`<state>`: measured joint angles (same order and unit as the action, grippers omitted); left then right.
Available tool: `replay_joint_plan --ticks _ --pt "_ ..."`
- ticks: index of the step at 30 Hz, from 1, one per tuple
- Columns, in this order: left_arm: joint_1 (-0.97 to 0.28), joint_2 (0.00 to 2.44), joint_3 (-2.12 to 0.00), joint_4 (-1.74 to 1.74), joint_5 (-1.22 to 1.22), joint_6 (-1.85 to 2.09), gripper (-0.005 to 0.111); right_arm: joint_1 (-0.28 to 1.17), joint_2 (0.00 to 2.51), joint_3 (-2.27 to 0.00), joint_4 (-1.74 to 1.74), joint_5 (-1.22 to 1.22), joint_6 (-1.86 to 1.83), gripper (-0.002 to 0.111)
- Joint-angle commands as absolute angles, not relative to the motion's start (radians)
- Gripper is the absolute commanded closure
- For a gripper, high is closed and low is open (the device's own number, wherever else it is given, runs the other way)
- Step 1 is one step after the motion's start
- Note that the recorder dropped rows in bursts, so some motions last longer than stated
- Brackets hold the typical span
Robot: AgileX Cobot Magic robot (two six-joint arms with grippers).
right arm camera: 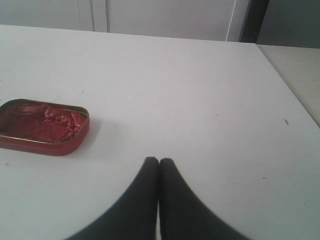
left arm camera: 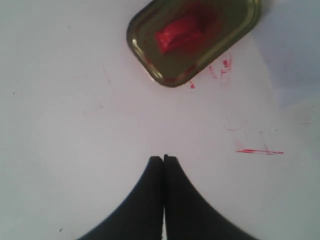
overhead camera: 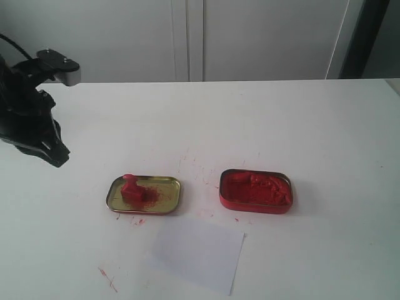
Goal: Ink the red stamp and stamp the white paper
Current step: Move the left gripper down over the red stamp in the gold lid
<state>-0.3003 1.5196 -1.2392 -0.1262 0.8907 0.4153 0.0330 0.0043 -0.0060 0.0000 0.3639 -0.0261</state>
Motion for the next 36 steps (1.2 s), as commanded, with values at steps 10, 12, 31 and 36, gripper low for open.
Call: replay_joint_plan --ticks 10,12,31,36 --pt "-0.330 1.686 -1.427 -0.277 0.999 0.692 0.107 0.031 0.000 0.000 0.000 0.348 -0.023 0.108" --pt "-0.346 1.714 -1.461 -0.277 1.004 0.714 0.107 0.031 0.000 0.000 0.000 0.348 -0.023 0.108" --pt "-0.363 1.907 -1.620 -0.314 1.170 1.198 0.107 0.031 0.000 0.000 0.000 0.348 -0.023 0.108" --pt "-0.363 1.933 -1.629 -0.317 1.142 1.340 0.107 0.031 0.000 0.000 0.000 0.348 -0.023 0.108"
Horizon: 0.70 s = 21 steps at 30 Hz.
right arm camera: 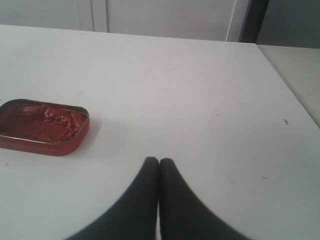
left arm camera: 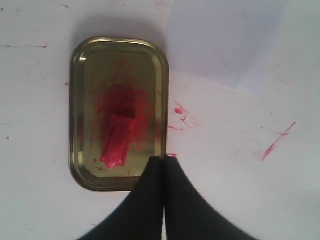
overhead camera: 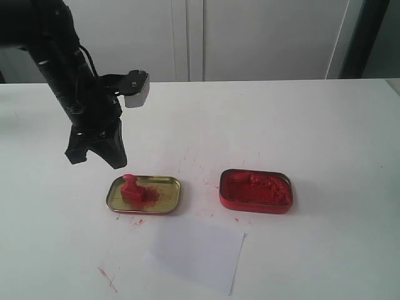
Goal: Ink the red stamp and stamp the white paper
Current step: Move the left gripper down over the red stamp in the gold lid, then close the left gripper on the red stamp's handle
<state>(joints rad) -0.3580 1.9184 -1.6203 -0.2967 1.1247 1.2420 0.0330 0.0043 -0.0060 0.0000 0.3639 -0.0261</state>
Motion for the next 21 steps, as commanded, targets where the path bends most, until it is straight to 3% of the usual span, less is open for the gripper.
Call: replay_joint_plan --ticks 1,6,7,10,12,21 --pt "-0.363 1.933 -1.629 -0.317 1.133 1.342 0.107 0.031 0.000 0.000 0.000 0.348 -0.023 0.108" --pt "-0.363 1.957 -1.629 -0.297 1.108 1.427 0.104 0.031 0.000 0.000 0.000 0.348 -0.023 0.108" --pt "-0.363 1.960 -1.629 -0.298 1.106 1.462 0.100 0.031 0.000 0.000 0.000 0.348 -0.023 0.108" --pt "-0.363 1.964 -1.629 -0.299 1.039 1.522 0.074 0.031 0.000 0.000 0.000 0.348 -0.023 0.108" --pt "-0.363 1.968 -1.629 -0.299 1.016 1.525 0.064 0.031 0.000 0.000 0.000 0.348 -0.023 0.108" --pt "-0.363 2.033 -1.617 -0.293 1.014 1.524 0.059 0.031 0.000 0.000 0.000 0.348 -0.023 0.108"
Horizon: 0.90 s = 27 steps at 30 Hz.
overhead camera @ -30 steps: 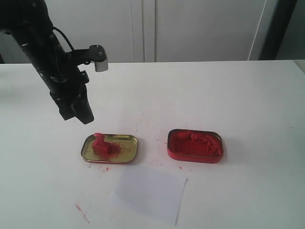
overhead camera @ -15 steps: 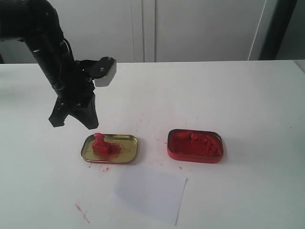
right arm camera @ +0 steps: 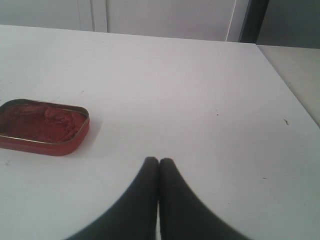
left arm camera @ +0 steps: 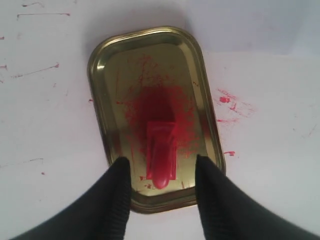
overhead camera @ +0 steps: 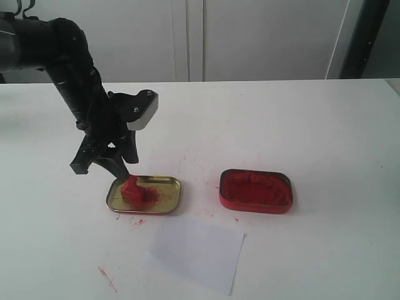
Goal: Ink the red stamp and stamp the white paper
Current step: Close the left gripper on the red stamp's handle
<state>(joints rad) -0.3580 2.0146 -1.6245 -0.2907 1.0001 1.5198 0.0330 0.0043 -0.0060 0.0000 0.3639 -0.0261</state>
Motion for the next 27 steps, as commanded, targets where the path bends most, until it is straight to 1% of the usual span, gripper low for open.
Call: replay_joint_plan --ticks 1,6,23,25,27 --pt "-0.363 2.048 -1.617 -0.290 1.016 1.524 0.060 0.031 0.000 0.000 0.000 0.348 -0.023 0.108" --pt "-0.363 2.080 -1.617 -0.291 1.006 1.524 0.062 0.031 0.000 0.000 0.000 0.348 -0.023 0.108" --pt "-0.363 2.134 -1.617 -0.291 0.973 1.524 0.062 0.031 0.000 0.000 0.000 0.348 -0.023 0.108" --pt "-0.363 2.134 -1.617 -0.291 0.968 1.524 0.064 0.031 0.000 0.000 0.000 0.348 -0.023 0.108" --pt "-0.363 2.134 -1.617 -0.291 0.964 1.524 0.070 0.031 0.000 0.000 0.000 0.348 -0.023 0.108"
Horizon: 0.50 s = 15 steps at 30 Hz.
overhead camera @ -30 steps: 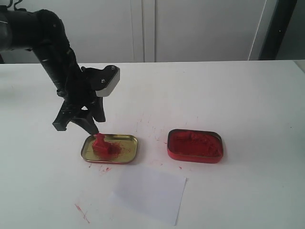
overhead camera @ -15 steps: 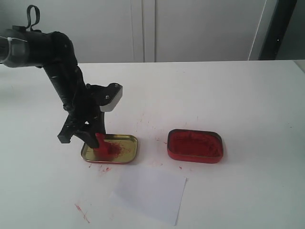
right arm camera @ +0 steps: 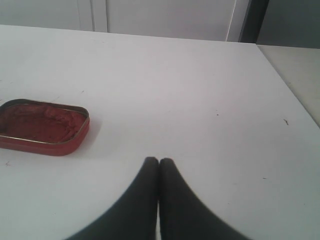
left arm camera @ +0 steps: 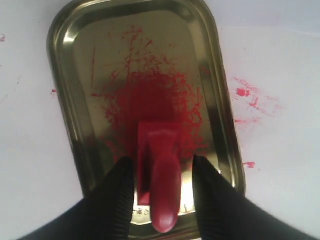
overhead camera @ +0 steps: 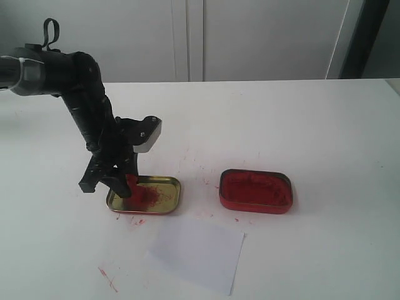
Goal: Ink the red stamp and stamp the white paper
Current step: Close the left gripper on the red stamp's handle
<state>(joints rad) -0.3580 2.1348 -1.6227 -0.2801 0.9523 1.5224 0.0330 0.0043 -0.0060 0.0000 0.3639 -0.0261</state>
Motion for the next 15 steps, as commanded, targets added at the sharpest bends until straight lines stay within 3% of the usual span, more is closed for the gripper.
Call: replay_joint_plan --ticks 1,8,15 --pt "-0.363 2.134 -1.617 -0.291 0.962 1.524 0.074 0.031 0.000 0.000 0.000 0.348 -0.023 0.108" --pt "-0.363 2.134 -1.617 -0.291 0.958 1.522 0.106 0.031 0.000 0.000 0.000 0.348 -0.023 0.108" --pt "-0.363 2.116 -1.617 -0.291 0.960 1.518 0.107 0.031 0.000 0.000 0.000 0.348 -0.023 0.108"
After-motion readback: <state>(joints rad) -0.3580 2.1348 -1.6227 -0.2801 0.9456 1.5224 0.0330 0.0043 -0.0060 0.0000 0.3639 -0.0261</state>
